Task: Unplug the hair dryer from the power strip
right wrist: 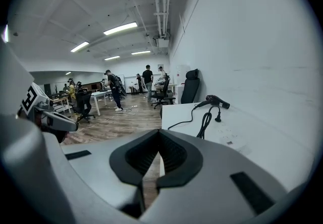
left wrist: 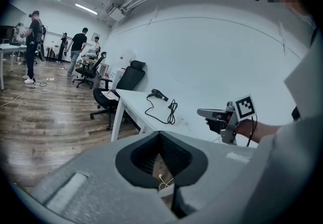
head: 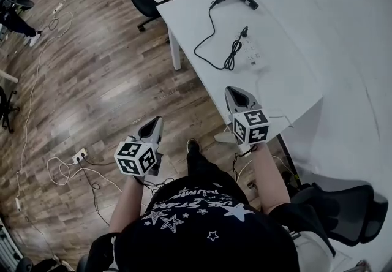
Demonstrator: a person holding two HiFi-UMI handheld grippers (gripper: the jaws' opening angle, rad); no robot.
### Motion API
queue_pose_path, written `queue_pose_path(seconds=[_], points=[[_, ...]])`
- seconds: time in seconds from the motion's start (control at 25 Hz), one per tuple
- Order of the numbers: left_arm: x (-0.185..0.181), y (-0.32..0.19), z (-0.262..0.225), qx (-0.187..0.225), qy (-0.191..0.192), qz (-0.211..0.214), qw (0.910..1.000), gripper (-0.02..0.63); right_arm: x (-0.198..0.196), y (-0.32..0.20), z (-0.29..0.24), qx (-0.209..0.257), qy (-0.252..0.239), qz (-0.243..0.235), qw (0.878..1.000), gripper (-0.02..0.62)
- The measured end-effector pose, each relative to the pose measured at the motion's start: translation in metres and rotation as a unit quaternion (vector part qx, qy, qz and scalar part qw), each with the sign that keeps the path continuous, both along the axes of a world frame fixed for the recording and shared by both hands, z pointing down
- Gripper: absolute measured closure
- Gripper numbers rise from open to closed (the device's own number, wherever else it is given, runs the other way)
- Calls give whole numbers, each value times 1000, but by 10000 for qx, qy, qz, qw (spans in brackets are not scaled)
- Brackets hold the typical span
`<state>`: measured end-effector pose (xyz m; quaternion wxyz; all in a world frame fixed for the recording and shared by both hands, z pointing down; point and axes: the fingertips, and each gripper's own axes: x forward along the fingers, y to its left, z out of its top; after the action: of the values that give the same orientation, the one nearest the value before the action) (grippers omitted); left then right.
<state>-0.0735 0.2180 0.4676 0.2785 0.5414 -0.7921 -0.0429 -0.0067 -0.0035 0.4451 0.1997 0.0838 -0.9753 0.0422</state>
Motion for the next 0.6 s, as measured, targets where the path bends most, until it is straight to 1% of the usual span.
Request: queue_pose_path(seconds=[0.2, 0.36, 0.6], points=[[-26, -38, -8, -5, -51, 69, 10000, 600, -15, -47, -4, -90, -99, 214, 9997, 586], [-45, -77, -16, 4, -202, 160, 9997, 600, -23, -92, -5, -84, -182, 449, 9988, 586], [-61, -125, -28, 64, -316, 263, 9991, 600, -30, -137, -1, -91, -204, 593, 9980, 586]])
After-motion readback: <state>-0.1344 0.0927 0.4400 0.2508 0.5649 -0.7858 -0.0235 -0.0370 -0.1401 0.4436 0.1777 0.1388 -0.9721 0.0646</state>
